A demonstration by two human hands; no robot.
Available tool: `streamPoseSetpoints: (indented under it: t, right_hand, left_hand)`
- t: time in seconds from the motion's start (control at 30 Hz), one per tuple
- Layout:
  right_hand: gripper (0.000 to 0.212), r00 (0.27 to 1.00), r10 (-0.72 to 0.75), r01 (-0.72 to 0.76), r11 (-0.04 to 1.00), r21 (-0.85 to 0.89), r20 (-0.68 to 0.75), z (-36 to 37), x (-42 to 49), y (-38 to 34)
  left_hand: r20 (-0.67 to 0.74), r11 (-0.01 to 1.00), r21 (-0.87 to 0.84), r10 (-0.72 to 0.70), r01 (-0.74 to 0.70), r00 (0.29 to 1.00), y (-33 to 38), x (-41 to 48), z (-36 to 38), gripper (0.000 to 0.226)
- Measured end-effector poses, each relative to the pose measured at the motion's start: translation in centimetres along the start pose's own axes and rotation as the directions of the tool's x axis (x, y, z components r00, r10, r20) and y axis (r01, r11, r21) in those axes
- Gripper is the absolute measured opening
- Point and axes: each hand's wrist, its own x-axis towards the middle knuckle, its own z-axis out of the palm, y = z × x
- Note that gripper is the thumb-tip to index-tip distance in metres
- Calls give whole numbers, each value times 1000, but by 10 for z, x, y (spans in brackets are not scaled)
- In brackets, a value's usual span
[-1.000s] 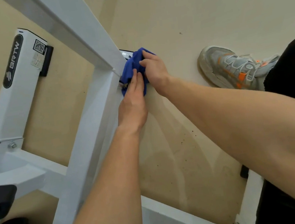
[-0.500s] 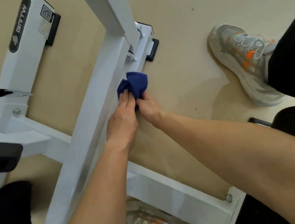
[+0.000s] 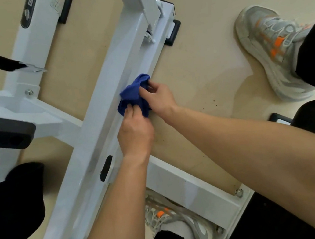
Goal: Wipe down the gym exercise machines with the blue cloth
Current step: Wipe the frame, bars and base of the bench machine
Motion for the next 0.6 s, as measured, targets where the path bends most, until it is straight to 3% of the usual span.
streamPoseSetpoints:
  t: [0.17, 0.23, 0.3, 0.43, 0.6]
  right_hand:
    - [27, 996, 50, -63, 982, -180, -73, -3, 15, -17]
    - [27, 997, 37, -55, 961, -272, -70, -8, 19, -25]
    - [29, 998, 16, -33, 951, -309, -59, -14, 23, -24]
    - [29, 1000, 9, -7, 996, -92, 22, -26, 22, -1]
    - [48, 993, -51, 37, 990, 138, 104, -10, 14, 18]
  left_hand:
    - [-256, 965, 8, 255, -262, 932, -6, -18, 4, 45]
    - [-224, 933, 60, 359, -354, 906, -10, -13, 6, 55]
    - [-86, 948, 62, 316, -312, 945, -10, -2, 5, 65]
    - [131, 986, 82, 131, -142, 983, -9, 26, 10, 70]
    - [126, 986, 83, 136, -147, 983, -8, 51, 13, 65]
